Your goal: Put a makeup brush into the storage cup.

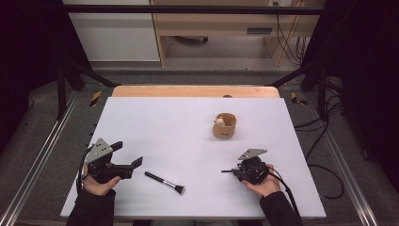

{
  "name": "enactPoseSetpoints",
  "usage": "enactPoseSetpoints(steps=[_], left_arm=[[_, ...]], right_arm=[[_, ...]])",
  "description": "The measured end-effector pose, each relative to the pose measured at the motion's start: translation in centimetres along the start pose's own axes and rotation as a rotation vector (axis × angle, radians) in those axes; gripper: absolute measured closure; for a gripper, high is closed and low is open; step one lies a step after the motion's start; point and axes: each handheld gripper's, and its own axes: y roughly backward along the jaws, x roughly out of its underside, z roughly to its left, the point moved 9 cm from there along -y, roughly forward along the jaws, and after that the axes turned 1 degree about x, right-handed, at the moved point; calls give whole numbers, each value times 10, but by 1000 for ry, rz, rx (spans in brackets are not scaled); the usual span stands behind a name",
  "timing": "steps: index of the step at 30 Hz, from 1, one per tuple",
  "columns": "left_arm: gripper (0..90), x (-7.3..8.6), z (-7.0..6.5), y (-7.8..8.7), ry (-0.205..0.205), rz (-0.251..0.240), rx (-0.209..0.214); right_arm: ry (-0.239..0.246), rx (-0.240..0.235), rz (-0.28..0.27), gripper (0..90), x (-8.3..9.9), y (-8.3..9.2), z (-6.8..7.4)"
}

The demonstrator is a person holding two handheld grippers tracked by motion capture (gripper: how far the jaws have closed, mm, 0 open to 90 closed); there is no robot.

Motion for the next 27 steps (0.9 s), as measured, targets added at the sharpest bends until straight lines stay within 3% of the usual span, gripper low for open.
enactPoseSetpoints(steps=[27], left_arm=[[44, 0, -2, -1, -8, 1, 6]], right_arm=[[-14, 8, 5, 818, -1, 0, -2]])
